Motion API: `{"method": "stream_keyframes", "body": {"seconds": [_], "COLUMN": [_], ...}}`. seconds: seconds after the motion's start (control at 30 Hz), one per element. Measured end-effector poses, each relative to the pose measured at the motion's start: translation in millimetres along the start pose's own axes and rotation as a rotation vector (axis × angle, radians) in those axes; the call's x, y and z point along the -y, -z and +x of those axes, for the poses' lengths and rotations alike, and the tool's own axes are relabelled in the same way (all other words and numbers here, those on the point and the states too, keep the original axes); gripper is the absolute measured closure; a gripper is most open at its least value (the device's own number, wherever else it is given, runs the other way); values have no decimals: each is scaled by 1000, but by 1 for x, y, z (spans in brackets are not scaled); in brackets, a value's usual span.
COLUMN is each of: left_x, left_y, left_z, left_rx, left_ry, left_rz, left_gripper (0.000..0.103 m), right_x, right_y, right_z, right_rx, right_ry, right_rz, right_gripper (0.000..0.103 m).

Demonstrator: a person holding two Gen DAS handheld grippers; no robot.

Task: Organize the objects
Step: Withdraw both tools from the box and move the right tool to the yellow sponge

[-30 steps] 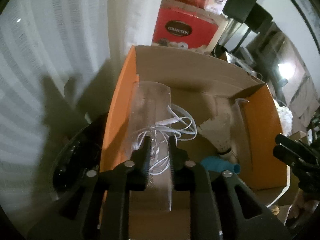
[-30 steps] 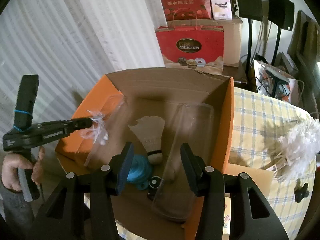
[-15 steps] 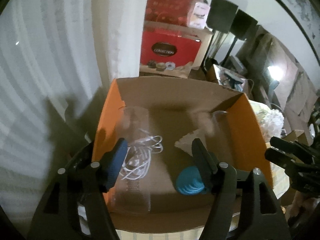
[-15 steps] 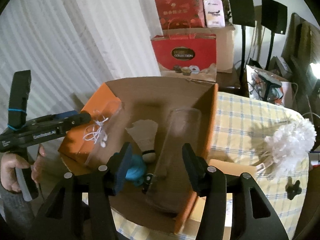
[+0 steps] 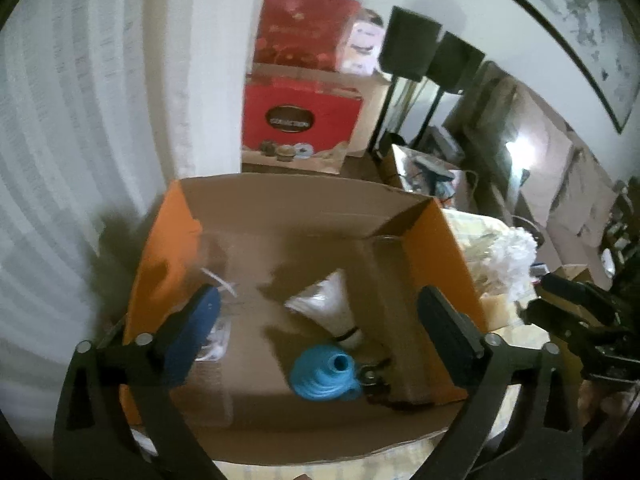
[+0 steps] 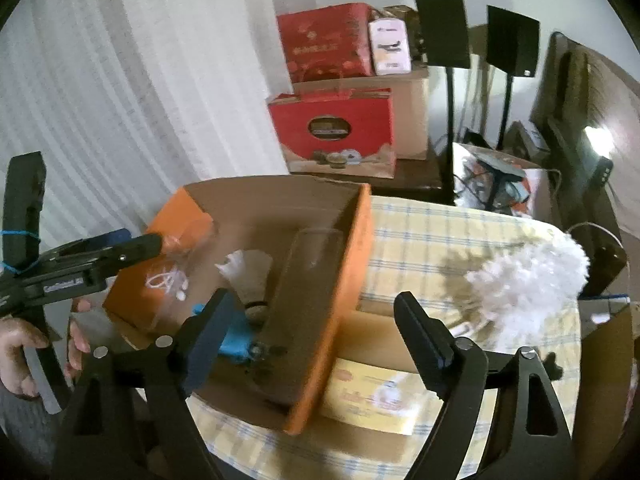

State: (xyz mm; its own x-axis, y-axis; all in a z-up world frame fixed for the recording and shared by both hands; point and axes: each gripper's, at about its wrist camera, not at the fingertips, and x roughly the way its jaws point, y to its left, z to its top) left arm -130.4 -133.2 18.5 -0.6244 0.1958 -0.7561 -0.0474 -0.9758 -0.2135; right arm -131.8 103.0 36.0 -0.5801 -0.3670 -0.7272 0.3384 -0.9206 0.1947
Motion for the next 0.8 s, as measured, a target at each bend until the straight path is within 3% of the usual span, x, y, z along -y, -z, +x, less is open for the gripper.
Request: {"method": "stream_keyframes", "body": {"seconds": [0.5,0.8], "left_x": [75,102], "left_y": [13,20], "left_z": [13,17], "left_rx": [-19,-22], "left_ry": [104,145], "left_rz": [90,106], "left_gripper": [0,0], "right_x": [67,83], "right_y": [24,47], "right_z": [-39,-34], "right_rx": [23,-13], "right_ry": [102,97], "right_rz": [88,119], "right_gripper": [16,16]}}
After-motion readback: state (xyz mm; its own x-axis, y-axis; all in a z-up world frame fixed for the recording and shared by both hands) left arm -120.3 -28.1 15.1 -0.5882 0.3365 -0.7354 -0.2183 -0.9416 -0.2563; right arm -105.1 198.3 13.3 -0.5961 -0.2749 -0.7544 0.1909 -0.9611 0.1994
